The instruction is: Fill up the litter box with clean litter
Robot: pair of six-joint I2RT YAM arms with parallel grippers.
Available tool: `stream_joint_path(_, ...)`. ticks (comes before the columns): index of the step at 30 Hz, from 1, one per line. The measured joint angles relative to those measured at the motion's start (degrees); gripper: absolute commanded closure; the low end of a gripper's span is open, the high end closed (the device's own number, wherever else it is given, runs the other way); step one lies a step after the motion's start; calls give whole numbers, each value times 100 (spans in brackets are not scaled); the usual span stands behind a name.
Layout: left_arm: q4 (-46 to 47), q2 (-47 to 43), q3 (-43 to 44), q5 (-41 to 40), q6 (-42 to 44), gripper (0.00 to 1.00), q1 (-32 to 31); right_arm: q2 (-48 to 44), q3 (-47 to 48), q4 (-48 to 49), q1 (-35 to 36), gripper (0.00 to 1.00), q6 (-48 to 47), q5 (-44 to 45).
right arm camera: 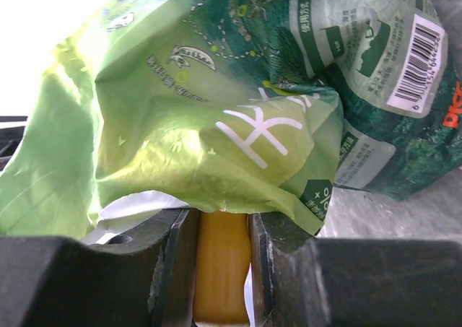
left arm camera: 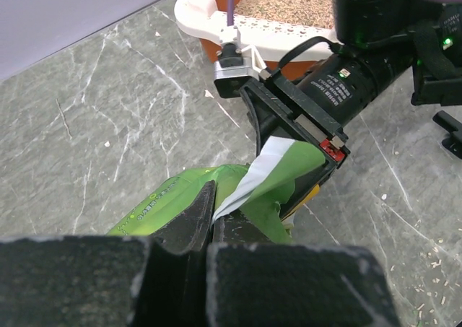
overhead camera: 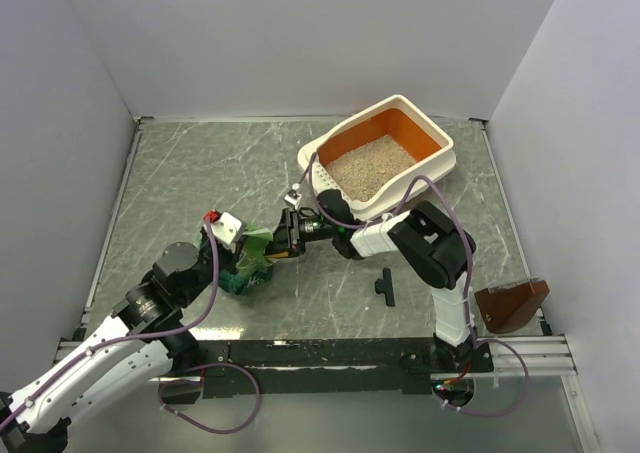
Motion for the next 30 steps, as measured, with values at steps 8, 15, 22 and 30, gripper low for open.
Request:
stream_joint_path(8,35,-11,2,-35,2,99,-2,-46,-398,828,2,100,538,210)
stream_joint_path(15,118,-37,2,-37,2,99,-2,-531,-960,1165,-50,100,752,358)
stream_joint_path(22,149,-39,2,-39,2,99,-2,-1047,-1375,1174,-136,100,813,439)
stream_joint_path(30,164,-42,2,-55,13,100,-2,-1698,-1899,1193,-374,100,859,452)
